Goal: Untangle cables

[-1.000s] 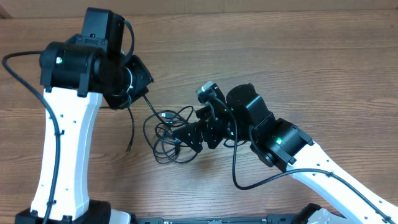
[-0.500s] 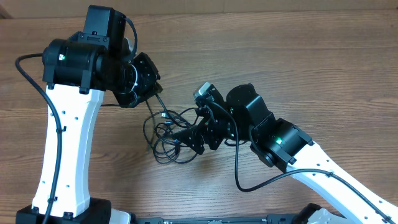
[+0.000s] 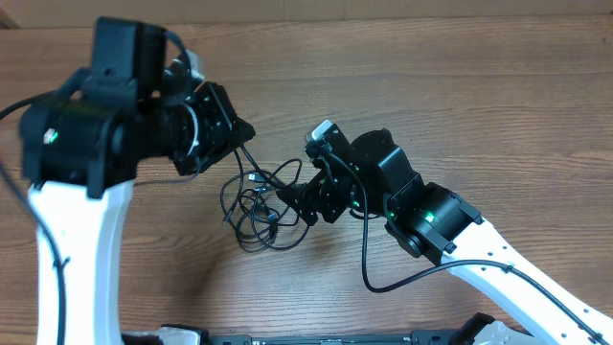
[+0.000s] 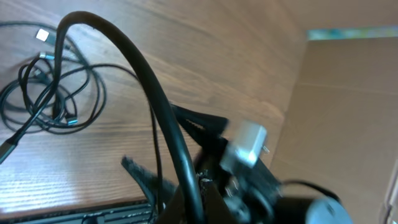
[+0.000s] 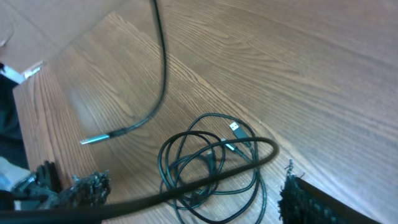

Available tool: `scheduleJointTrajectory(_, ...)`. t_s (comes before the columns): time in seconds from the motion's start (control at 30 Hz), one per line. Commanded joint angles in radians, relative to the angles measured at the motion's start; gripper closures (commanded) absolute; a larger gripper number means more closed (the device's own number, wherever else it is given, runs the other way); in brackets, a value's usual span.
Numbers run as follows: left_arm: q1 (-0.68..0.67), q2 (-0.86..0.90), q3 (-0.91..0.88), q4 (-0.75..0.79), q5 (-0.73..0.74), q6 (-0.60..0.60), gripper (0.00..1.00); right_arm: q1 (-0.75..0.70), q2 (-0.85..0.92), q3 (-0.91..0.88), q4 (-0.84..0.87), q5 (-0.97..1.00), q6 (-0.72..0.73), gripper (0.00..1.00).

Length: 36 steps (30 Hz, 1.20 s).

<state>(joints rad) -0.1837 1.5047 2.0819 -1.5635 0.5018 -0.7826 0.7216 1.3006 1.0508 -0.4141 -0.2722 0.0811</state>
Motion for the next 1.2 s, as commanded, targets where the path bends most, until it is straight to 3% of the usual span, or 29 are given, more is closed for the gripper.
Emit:
scheduleJointTrajectory(0.0,-0.006,-0.066,0.042,0.002,0.029,-0.011,0.96,0.003,-0.016,-0.002,0.002,0.028,0.0,0.14)
scheduleJointTrajectory(0.33,-0.006,-0.093,0.042,-0.001,0.11,-0.01,0.96,0.003,-0.016,-0.002,0.09,0.025,0.022,0.16)
scheduleJointTrajectory(0.5,-0.006,-0.093,0.042,0.0,0.253,-0.002,0.96,0.003,-0.016,-0.002,0.154,0.028,0.022,0.23)
scheduleJointTrajectory(0.63,-0.006,-0.093,0.042,0.001,0.269,-0.002,0.96,0.003,-0.016,-0.002,0.19,0.028,0.023,0.26)
scheduleJointTrajectory(0.9,-0.006,-0.093,0.042,0.001,0.104,-0.006,0.96,0.003,-0.016,-0.002,0.158,0.028,0.049,0.62)
scheduleJointTrajectory(1.03,-0.006,-0.093,0.042,-0.002,-0.005,-0.007,0.96,0.003,-0.016,-0.002,0.133,0.028,0.121,0.93)
scheduleJointTrajectory(1.17,-0.006,-0.093,0.042,-0.025,-0.136,-0.011,0.96,0.003,-0.016,-0.002,0.085,0.029,0.195,0.96)
